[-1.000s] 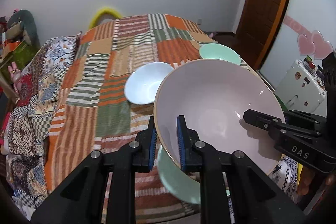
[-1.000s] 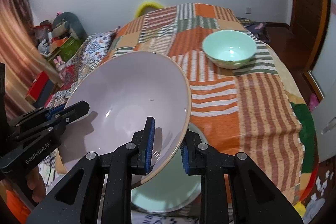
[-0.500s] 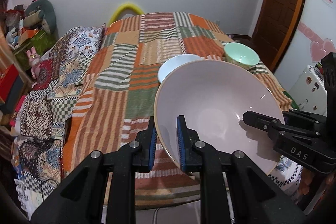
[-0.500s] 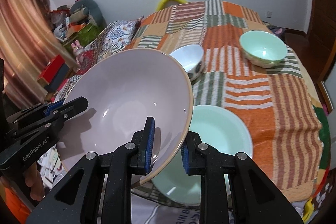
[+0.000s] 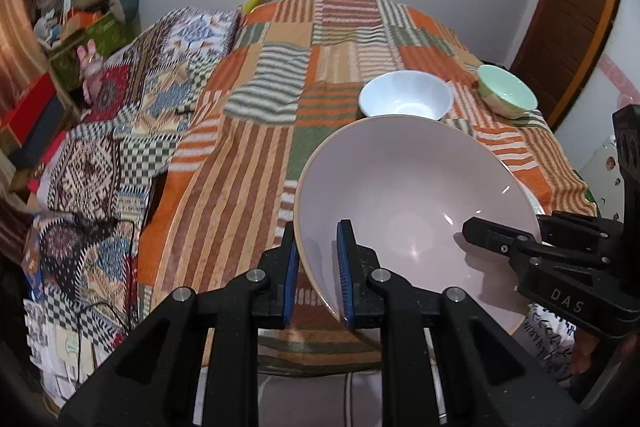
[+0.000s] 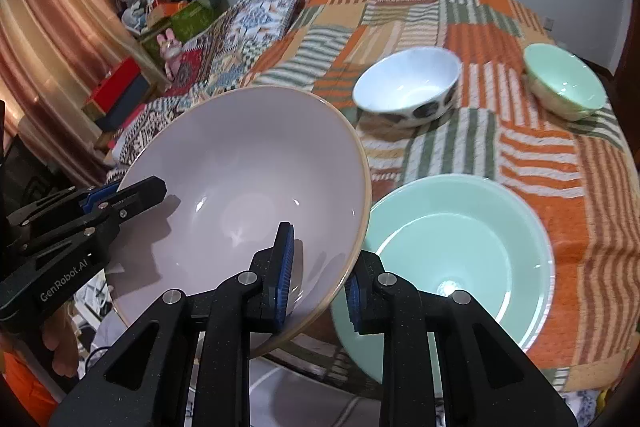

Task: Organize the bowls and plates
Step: 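Lift the pink bowl with both grippers and carry it past the stacked plates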

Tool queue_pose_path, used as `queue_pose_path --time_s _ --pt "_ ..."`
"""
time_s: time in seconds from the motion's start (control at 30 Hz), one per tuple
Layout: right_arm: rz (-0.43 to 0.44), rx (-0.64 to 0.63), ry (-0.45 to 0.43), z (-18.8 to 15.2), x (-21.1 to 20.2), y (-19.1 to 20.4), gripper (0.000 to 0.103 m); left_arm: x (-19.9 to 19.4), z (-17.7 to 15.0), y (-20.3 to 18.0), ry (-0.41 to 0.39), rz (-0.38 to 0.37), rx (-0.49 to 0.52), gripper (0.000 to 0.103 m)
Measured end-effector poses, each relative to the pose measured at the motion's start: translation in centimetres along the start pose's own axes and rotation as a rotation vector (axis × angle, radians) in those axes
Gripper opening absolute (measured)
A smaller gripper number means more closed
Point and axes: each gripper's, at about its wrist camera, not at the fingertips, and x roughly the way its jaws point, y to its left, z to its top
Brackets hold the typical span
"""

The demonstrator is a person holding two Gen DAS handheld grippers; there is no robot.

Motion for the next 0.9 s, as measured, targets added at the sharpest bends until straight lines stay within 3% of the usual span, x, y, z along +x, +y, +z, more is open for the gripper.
queue_pose_path --time_s 0.43,0.9 --pt "0.014 -0.024 0.127 -0.4 5.4 1.7 0.021 4.8 -1.8 3.9 0.113 0.013 -0.074 0.018" --pt "0.011 -0.038 0.193 -0.5 8.5 1.4 0.021 8.3 -3.2 4.8 0.204 0.043 -0.082 0.018"
